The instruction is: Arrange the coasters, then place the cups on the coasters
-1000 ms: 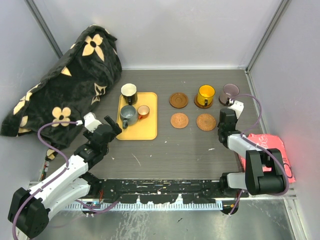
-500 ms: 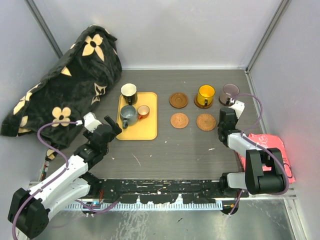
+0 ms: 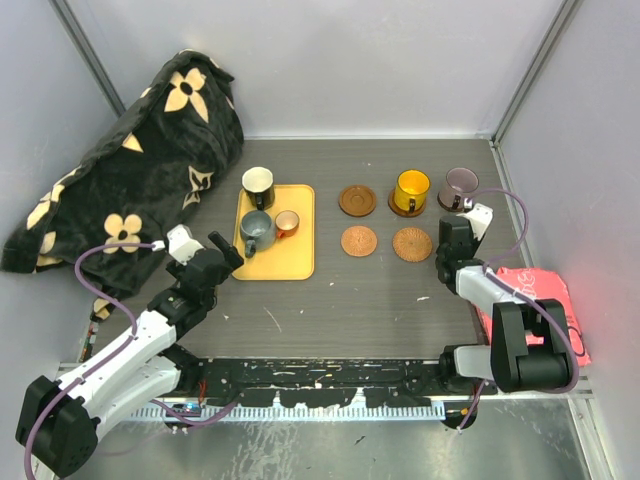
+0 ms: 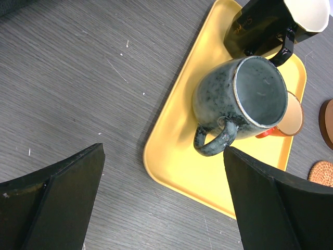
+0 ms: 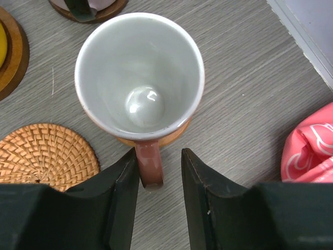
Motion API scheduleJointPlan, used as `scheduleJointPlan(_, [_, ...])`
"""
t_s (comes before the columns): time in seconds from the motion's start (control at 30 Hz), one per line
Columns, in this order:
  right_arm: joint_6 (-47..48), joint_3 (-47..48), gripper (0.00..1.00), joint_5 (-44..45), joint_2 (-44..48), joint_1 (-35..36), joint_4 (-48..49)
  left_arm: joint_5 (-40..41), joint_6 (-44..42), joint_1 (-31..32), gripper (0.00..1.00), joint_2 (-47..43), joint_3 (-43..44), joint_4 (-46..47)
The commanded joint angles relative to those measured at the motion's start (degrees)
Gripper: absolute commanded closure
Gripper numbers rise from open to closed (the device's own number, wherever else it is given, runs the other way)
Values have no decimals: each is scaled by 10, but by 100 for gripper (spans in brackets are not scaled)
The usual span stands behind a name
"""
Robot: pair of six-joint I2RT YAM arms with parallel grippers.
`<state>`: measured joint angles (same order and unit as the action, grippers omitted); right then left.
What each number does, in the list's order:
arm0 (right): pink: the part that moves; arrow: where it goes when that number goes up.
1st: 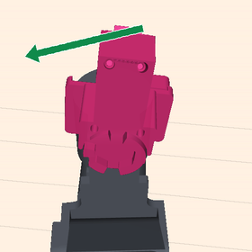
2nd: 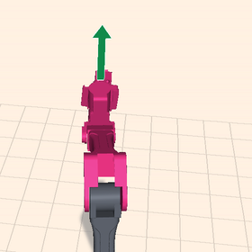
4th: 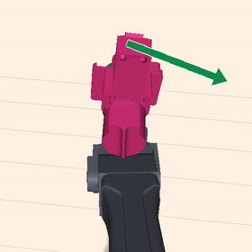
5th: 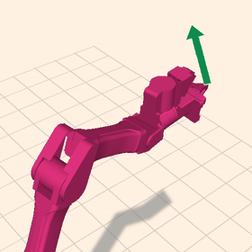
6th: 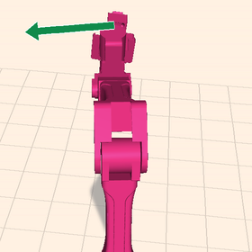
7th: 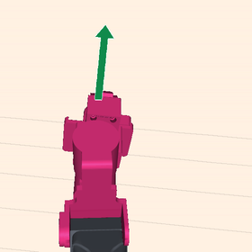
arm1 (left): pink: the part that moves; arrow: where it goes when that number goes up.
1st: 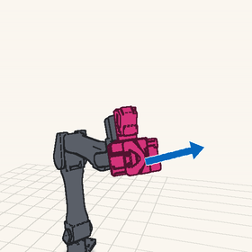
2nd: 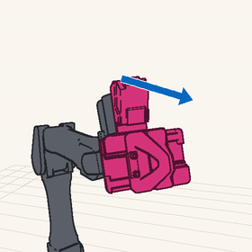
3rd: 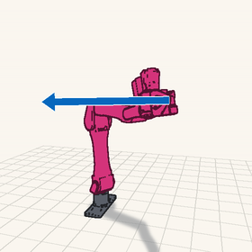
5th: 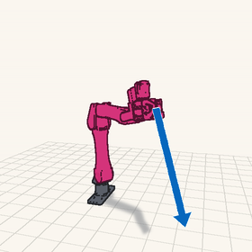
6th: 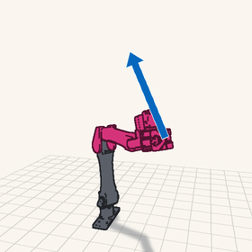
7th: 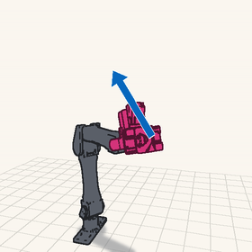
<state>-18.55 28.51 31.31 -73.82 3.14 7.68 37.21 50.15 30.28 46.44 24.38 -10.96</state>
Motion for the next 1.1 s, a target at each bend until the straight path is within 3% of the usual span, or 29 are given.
scheduleJointPlan(0.0, [-17, 25, 57, 46, 17, -3, -6, 5, -4, -2, 2, -9, 4, 27])
scheduleJointPlan(0.37, [-29, 27, 57, 92, 26, -5, -22, 5, -4, -2, 2, -12, 4, 26])
scheduleJointPlan(0.6, [-32, 22, 57, 75, 43, -6, -22, 6, -4, -2, 2, -18, 1, 28])
scheduleJointPlan(1.07, [-53, 16, 62, -62, 157, 0, -37, 3, -8, -2, 2, -15, 4, 30])
